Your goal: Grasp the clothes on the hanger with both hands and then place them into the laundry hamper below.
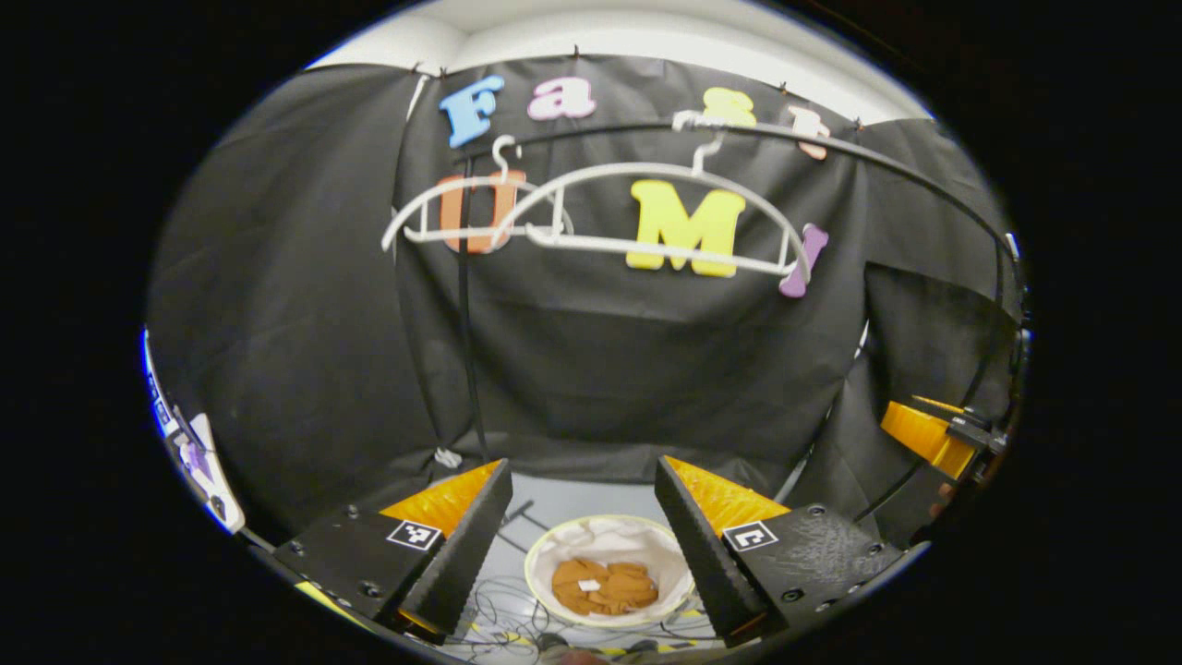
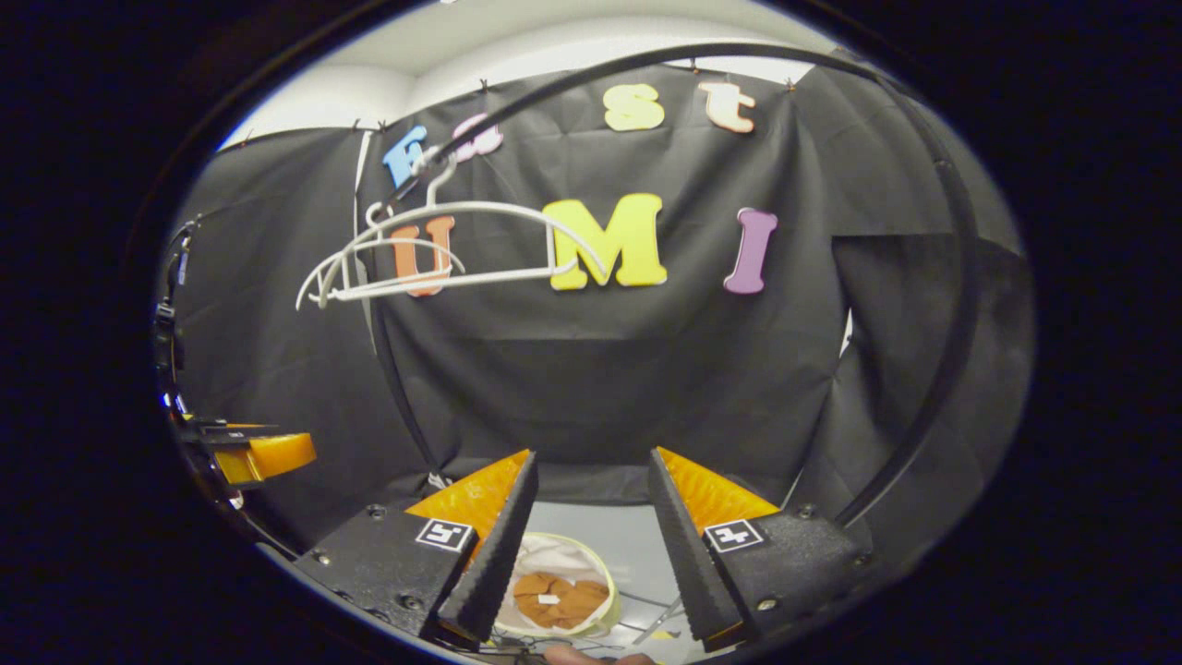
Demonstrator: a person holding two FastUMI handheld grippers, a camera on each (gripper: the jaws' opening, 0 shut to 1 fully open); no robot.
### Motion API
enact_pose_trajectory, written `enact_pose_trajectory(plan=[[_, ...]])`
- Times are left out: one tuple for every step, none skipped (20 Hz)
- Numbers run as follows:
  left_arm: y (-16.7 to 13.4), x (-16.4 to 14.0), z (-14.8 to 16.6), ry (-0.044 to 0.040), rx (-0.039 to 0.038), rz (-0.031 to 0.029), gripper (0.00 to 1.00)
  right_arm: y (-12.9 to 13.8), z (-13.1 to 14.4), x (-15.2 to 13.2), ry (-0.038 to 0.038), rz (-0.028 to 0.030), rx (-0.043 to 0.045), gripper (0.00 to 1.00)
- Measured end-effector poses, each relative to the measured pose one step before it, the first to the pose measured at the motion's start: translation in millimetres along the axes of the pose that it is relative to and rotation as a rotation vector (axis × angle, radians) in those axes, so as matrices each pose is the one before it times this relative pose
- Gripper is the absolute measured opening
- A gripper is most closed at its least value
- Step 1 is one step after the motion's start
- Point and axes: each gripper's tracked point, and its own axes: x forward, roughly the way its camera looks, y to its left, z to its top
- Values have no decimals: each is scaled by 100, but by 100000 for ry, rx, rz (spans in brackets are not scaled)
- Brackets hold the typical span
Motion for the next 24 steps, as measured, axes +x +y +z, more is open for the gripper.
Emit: enact_pose_trajectory(plan=[[-123, -1072, 1781, -6033, 419, 725, 88, -236, 387, -688, -4446, 596, 301, 80], [-324, -1244, 1892, -6399, 192, 687, 100, -132, 1593, -829, -5042, 796, 101, 78], [-111, -1116, 2086, -6869, 36, 602, 100, -45, 1732, -1028, -5270, 938, -310, 83], [-97, -1112, 2075, -6580, -159, 315, 100, -431, 1346, -1078, -4797, 438, -1000, 89], [-149, -1133, 1812, -5375, 224, 233, 100, -35, 1367, -573, -4404, 206, -1087, 94], [-36, -934, 1240, -4507, 336, -532, 100, 55, 1388, -725, -4369, 206, -609, 93], [-153, -878, 1279, -4216, 1254, -1039, 100, 114, 1288, -901, -4392, 399, 275, 93], [-98, -663, 1181, -4048, 1403, -1459, 100, 291, 1371, -1036, -3623, -197, 459, 93], [-7, -806, 996, -3807, 1306, -1377, 100, 73, 963, -950, -2885, -860, 211, 93], [203, -725, 895, -3465, 1262, -1316, 100, 145, 564, -1069, -2762, -919, -148, 94], [365, -742, 731, -2468, 1748, -1200, 100, 233, 309, -1057, -2013, -1003, -856, 93], [427, -814, 229, -989, 1406, -669, 100, 262, 33, -930, -1577, -1427, -566, 94], [640, -699, -7, 139, 1418, -859, 100, 365, 295, -880, -1327, -1410, -366, 94], [494, -744, -220, 1316, 315, -1108, 100, 391, 300, -870, -940, -743, -284, 94], [513, -860, -171, 945, -230, -908, 100, 332, 130, -1044, -393, -1385, -626, 93], [509, -986, -127, 186, -527, -747, 100, 426, 187, -816, -705, -835, -498, 94], [710, -906, -119, -373, -230, -361, 100, 627, 17, -915, -399, -763, -853, 93], [774, -924, 55, -462, -321, -7, 100, 421, -107, -714, 227, -1032, -757, 94], [579, -757, -74, -443, -839, -524, 100, 288, -191, -886, 615, -1700, -1157, 94], [349, -590, -57, -388, -1366, -1237, 100, 273, -375, -993, 126, -1771, -505, 94], [340, -650, -170, 818, -1485, -1009, 100, 93, 95, -902, 632, -1736, 1, 94], [539, -723, -260, 1242, -1128, -151, 100, 27, 87, -909, 1307, -1216, -222, 93], [428, -556, -28, 402, -644, -505, 100, 247, 198, -823, -391, -449, -305, 95], [432, -707, 68, 574, -118, 98, 100, 249, 534, -719, -376, -210, -328, 95]])
